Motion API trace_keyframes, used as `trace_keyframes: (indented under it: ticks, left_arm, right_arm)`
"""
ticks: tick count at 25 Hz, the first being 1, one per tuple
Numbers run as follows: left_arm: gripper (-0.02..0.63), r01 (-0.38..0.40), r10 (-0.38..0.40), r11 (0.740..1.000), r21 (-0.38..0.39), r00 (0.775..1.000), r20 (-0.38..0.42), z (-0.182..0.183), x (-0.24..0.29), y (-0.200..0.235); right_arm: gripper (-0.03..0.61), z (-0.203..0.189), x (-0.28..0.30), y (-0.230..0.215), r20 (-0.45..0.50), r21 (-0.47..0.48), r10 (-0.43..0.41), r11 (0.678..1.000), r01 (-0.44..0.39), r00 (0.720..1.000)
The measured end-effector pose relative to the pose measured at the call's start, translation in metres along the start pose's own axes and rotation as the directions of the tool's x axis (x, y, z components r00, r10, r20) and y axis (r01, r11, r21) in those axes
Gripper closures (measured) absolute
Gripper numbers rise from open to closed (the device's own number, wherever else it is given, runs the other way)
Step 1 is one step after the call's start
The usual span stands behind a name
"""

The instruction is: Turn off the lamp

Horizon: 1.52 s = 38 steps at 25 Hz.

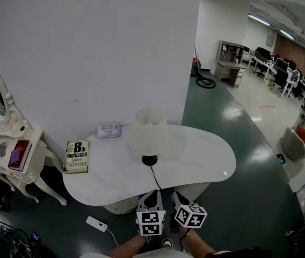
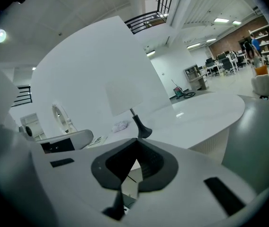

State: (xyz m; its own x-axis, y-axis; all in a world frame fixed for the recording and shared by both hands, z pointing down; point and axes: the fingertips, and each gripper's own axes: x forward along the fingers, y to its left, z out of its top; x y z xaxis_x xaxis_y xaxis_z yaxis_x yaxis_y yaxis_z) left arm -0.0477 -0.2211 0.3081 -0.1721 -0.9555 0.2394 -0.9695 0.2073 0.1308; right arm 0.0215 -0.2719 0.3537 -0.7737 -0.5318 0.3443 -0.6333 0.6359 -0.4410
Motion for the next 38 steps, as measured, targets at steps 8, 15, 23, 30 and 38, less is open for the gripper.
trace_keyframes:
  ticks: [8,15,23,30,38]
  left_arm:
    - [0.604,-0.062,0.061,0.998,0.004,0.996,0.071,0.036,-0.019,0.017]
    - [0.604,-0.083,0.082,0.997,0.002,0.995,0.062,0.032,-0.027,0.029]
    - [0.604,-0.071,0.071,0.997,-0.003,0.997,0.044,0.026,-0.029,0.037]
    - [0.604,-0.060,0.061,0.998,-0.016,0.997,0.043,0.023,-0.026,0.044]
    - [0.604,-0.053,0.054,0.998,-0.017,0.998,0.042,0.024,-0.021,0.045]
  right_arm:
    - [0.580,0.035,-0.009,0.032,0.047,-0.085,0.056,0.995,-0.052,0.997]
    - [0.580,0.028,-0.008,0.044,0.038,-0.093,0.060,0.994,-0.056,0.997]
    - [0.580,0.018,-0.003,0.054,0.026,-0.090,0.054,0.995,-0.051,0.998]
    - [0.580,0.014,0.001,0.060,0.024,-0.098,0.044,0.994,-0.042,0.999]
    - [0.580,0.016,0.001,0.060,0.021,-0.137,0.027,0.990,-0.024,0.999]
